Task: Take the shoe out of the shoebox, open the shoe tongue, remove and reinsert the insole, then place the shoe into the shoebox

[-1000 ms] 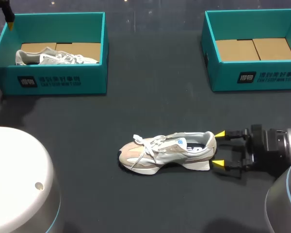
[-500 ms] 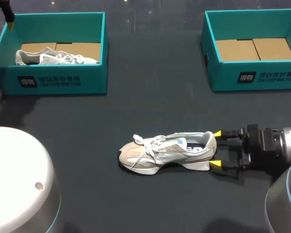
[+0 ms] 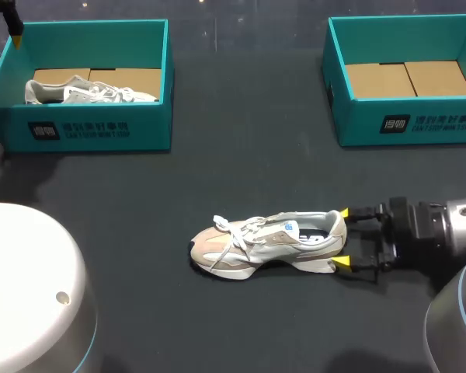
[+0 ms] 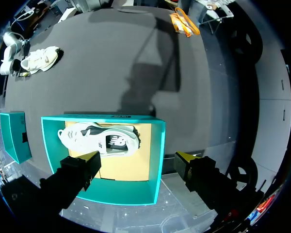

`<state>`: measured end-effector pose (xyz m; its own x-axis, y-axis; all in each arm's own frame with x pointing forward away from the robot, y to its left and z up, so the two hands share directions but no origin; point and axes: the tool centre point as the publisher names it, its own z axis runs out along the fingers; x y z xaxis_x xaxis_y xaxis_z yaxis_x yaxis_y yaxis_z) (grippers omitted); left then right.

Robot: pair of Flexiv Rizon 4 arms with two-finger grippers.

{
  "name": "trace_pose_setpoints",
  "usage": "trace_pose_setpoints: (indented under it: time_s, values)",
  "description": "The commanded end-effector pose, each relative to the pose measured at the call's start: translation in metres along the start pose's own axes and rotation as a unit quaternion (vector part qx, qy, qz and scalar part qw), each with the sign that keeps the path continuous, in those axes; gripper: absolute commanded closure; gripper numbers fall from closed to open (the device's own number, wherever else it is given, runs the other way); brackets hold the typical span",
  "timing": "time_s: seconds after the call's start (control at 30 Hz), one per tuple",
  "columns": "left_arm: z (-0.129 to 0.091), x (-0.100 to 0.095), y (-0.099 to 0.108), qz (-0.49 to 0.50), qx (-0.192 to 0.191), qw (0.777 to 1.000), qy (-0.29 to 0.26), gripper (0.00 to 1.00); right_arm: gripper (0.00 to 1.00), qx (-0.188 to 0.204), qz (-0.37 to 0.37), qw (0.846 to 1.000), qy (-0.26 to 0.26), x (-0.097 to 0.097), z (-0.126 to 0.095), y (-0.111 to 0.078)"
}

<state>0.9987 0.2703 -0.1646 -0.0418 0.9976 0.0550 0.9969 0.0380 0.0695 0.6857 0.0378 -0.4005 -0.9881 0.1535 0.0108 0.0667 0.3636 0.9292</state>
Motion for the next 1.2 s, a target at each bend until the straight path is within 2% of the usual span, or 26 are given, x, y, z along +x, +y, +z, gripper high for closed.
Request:
trace_pose_setpoints:
  time_s: [0.03,0.77,1.2]
  values:
    - [-0.001,0.001,0.000,0.001,0.000,1.000,0.001,0.00,0.00,0.002,0.000,1.000,0.007,-0.004,0.005,0.001]
    - [-0.001,0.001,0.000,0.001,0.000,1.000,0.001,0.00,0.00,0.003,-0.003,1.000,0.021,0.003,0.023,0.007]
    - [-0.001,0.001,0.000,0.001,0.000,1.000,0.001,0.00,0.00,-0.004,0.000,1.000,0.027,0.006,0.029,0.002]
